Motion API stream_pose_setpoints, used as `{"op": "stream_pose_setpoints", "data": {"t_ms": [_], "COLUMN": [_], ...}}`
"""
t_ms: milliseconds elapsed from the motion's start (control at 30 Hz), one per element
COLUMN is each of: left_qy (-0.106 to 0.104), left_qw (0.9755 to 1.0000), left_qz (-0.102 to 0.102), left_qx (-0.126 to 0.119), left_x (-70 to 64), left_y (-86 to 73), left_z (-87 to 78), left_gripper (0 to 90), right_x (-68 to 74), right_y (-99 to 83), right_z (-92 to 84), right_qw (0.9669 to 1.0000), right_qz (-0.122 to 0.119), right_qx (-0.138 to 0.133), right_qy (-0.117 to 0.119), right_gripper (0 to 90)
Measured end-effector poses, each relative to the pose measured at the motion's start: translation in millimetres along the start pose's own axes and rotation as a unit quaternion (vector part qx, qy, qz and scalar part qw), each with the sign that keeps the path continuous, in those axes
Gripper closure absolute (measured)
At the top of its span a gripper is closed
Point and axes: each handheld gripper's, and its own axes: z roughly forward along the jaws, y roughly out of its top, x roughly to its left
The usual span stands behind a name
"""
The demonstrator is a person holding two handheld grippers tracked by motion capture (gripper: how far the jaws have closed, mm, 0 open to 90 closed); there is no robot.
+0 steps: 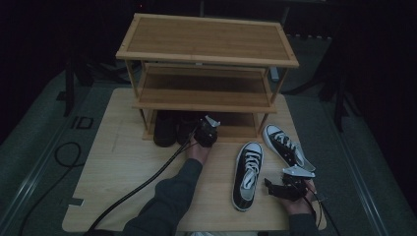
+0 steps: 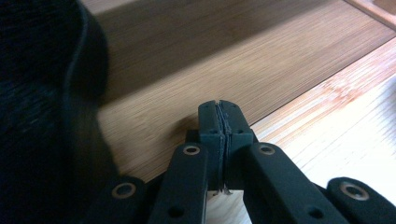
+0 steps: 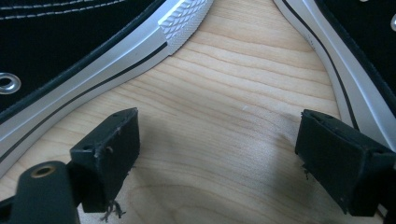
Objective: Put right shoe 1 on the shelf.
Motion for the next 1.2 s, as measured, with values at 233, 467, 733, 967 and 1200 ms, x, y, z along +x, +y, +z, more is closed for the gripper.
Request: {"op": "stream_pose_setpoints", "data": {"t_ms": [233,467,733,967,1200], "left_qy": [0.005,0.017,0.014,0.014,0.026], "left_qw": [1.0000,0.9998,0.9995,0.9995,0.9992], "left_qz": [-0.001,-0.003,-0.010,-0.011,-0.010], "left_qx": [0.001,-0.010,-0.027,-0.027,-0.027], "left_x": [-9.2,-12.0,-10.7,-10.1,-11.6], "left_y": [5.0,2.5,-2.3,-2.6,-3.3], "left_z": [8.0,10.9,11.0,10.7,10.0], "left_gripper": [88.5,88.5,88.3,88.0,88.7], "right_x": [0.4,0.6,1.7,3.5,8.3], "right_y": [0.2,1.6,2.4,1.8,1.8], "right_z": [0.2,1.7,1.8,1.3,-5.2], "right_qw": [1.0000,1.0000,1.0000,1.0000,1.0000], "right_qz": [-0.001,-0.005,-0.005,-0.002,-0.006], "right_qx": [0.001,0.000,0.001,-0.001,0.002], "right_qy": [0.000,0.005,0.006,0.003,0.005], "right_gripper": [13.6,13.7,15.1,16.7,38.7]}}
